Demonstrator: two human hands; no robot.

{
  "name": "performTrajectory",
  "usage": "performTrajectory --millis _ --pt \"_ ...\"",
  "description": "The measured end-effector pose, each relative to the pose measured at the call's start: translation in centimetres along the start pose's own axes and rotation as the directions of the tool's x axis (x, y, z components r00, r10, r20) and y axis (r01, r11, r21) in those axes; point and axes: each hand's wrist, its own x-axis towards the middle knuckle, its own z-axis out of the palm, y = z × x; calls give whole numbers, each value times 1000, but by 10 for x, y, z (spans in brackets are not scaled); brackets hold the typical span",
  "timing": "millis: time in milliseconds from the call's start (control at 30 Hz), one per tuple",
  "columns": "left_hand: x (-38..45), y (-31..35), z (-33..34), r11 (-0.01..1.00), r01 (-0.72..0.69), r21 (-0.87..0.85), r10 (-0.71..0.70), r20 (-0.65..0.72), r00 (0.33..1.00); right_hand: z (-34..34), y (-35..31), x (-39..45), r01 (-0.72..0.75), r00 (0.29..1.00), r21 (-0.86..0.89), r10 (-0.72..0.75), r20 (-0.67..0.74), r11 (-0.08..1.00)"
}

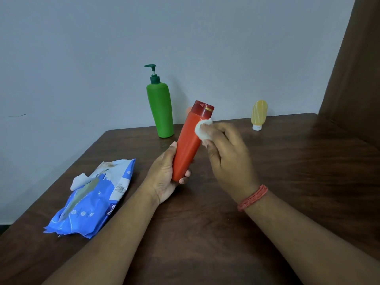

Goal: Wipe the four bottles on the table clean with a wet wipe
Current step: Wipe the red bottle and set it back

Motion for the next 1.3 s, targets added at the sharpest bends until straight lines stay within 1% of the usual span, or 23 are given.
performTrajectory --millis 67,133,200,267,300,333,433,500,567,633,667,700,767,833,900,967,1033,1100,1167,1233,1300 --pt "-2 -1 3 999 -9 37 8 19 1000 -4 6 5 -67 995 43 70 -68 997" --pt "-2 -2 5 999 -15 51 14 17 1000 -5 9 5 -84 993 49 88 -74 995" --pt "-1 -1 4 999 -29 46 30 -15 999 -2 6 -1 -55 998 45 56 -5 997" --pt "-2 1 4 999 -41 34 42 -41 998 3 3 -7 -23 997 -1 23 73 1000" --pt "-2 1 4 999 -46 23 47 -39 998 5 2 -7 -19 996 -1 19 86 1000" --pt "-3 1 6 999 -48 15 49 -25 999 5 4 -5 -34 997 23 33 71 999" --pt "-3 -4 14 998 -51 31 50 44 998 -1 17 5 -126 989 104 133 -58 987" --pt "-4 -9 19 998 -54 42 51 70 996 -5 23 5 -170 980 149 183 -77 974" --pt "-5 -10 21 997 -67 24 65 74 995 -3 21 -1 -178 983 200 184 -13 964" --pt "-4 -9 18 996 -92 -4 92 58 994 4 15 -7 -172 984 210 157 87 962" --pt "-4 -7 17 995 -101 -9 101 50 994 7 13 -8 -173 982 209 152 111 962" --pt "-3 -7 16 994 -107 -4 107 48 993 8 13 -6 -185 981 218 166 105 958" --pt "-5 -8 16 993 -112 34 110 66 992 5 17 2 -240 970 276 243 25 931" --pt "-5 -11 21 988 -121 95 111 102 989 -2 25 11 -302 938 355 342 -55 885" --pt "-4 -15 25 981 -130 145 111 131 985 -8 32 15 -348 905 437 418 -74 830" --pt "-2 -18 27 978 -139 155 121 123 985 -8 32 10 -386 894 443 447 -36 809" --pt "0 -18 25 982 -157 103 149 77 986 0 26 -1 -398 912 386 403 70 832" --pt "3 -15 20 983 -181 24 181 0 984 10 15 -11 -344 936 320 295 192 883" --pt "6 -11 13 982 -190 -26 187 -73 980 19 6 -17 -283 936 302 193 295 910" --pt "8 -10 9 983 -173 -68 165 -114 980 23 1 -19 -218 931 251 123 344 943" --pt "8 -10 8 983 -131 -131 115 -124 986 23 0 -20 -194 924 225 100 370 955"
